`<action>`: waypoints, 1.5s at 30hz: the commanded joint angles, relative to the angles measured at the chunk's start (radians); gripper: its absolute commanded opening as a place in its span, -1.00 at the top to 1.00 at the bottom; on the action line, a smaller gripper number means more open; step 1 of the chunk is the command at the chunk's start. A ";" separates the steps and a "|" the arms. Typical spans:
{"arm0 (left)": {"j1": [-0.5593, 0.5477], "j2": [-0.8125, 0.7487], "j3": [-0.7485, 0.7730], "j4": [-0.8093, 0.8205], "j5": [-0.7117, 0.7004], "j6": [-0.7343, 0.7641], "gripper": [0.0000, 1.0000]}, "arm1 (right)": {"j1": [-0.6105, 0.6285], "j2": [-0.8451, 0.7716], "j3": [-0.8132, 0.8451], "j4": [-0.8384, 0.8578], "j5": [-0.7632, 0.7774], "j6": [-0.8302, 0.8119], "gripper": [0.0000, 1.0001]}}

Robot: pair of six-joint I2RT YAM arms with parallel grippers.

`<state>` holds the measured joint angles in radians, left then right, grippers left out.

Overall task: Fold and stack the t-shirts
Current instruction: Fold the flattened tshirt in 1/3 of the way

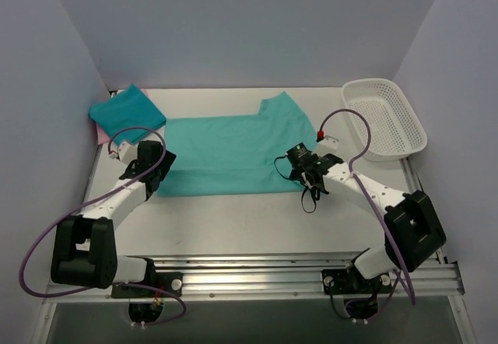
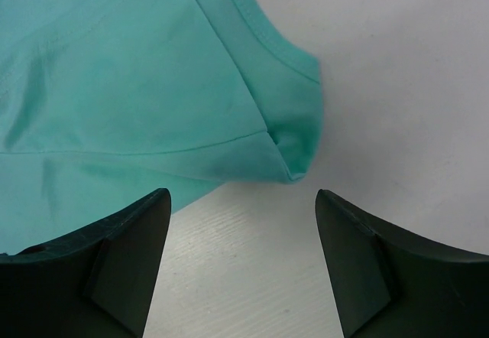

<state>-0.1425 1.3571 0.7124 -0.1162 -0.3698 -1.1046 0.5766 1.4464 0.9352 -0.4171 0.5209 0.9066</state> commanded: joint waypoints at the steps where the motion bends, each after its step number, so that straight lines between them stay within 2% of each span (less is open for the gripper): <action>1: 0.004 -0.042 -0.010 -0.028 -0.003 0.026 -0.82 | -0.003 0.049 -0.009 0.080 -0.032 0.005 -0.43; 5: 0.004 -0.081 -0.024 -0.037 -0.008 0.035 -0.82 | -0.030 0.158 0.025 0.130 -0.027 -0.027 -0.39; 7: 0.004 -0.099 -0.034 -0.037 -0.014 0.037 -0.82 | -0.053 0.196 0.045 0.146 -0.028 -0.038 -0.30; 11: 0.006 -0.115 -0.036 -0.046 -0.024 0.046 -0.81 | -0.067 0.261 0.099 0.135 -0.012 -0.054 -0.29; 20: 0.006 -0.086 -0.047 -0.004 -0.023 0.049 -0.80 | -0.118 0.250 0.088 0.139 -0.007 -0.080 -0.25; 29: 0.006 -0.030 -0.042 0.020 -0.014 0.054 -0.79 | -0.149 0.270 0.054 0.184 -0.051 -0.100 0.10; 37: 0.004 0.008 -0.034 0.038 -0.015 0.055 -0.79 | -0.156 0.304 0.051 0.204 -0.073 -0.106 0.21; 40: 0.006 0.016 -0.033 0.038 -0.015 0.058 -0.78 | -0.158 0.310 0.047 0.210 -0.078 -0.107 0.32; 43: 0.006 0.014 -0.034 0.041 -0.020 0.058 -0.78 | -0.162 0.318 0.043 0.216 -0.085 -0.109 0.57; 45: 0.007 0.016 -0.036 0.042 -0.020 0.058 -0.78 | -0.165 0.319 0.043 0.216 -0.090 -0.110 0.87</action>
<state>-0.1421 1.3735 0.6594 -0.1139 -0.3805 -1.0603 0.4229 1.7599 0.9890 -0.1829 0.4309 0.8036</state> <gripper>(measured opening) 0.892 0.121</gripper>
